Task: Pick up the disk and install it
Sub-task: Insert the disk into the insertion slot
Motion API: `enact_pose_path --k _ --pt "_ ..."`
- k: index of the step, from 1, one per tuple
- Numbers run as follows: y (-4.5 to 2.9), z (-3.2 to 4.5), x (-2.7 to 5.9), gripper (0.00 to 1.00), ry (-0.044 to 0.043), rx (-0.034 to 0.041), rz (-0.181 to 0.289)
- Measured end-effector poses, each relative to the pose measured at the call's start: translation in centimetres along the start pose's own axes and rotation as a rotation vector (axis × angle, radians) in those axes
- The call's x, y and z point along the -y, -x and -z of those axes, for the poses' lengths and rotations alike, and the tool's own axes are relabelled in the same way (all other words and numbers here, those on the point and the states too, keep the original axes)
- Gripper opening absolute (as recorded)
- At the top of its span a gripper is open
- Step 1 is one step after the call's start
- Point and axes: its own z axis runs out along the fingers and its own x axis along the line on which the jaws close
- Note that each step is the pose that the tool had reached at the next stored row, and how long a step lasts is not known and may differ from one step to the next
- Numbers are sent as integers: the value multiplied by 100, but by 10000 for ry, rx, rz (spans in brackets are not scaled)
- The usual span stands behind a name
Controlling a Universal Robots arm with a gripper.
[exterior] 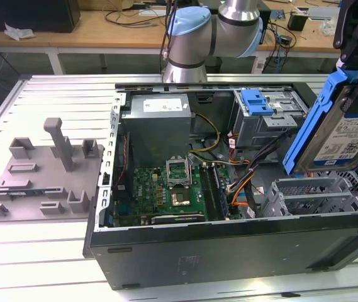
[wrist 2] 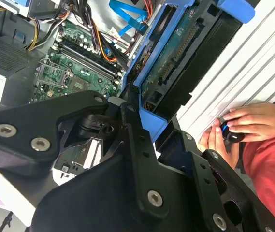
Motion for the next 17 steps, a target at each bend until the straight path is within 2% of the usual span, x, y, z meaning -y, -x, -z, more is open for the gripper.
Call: enact_pose_path --k 17 --pt "-36 -87 1 36 0 0 0"
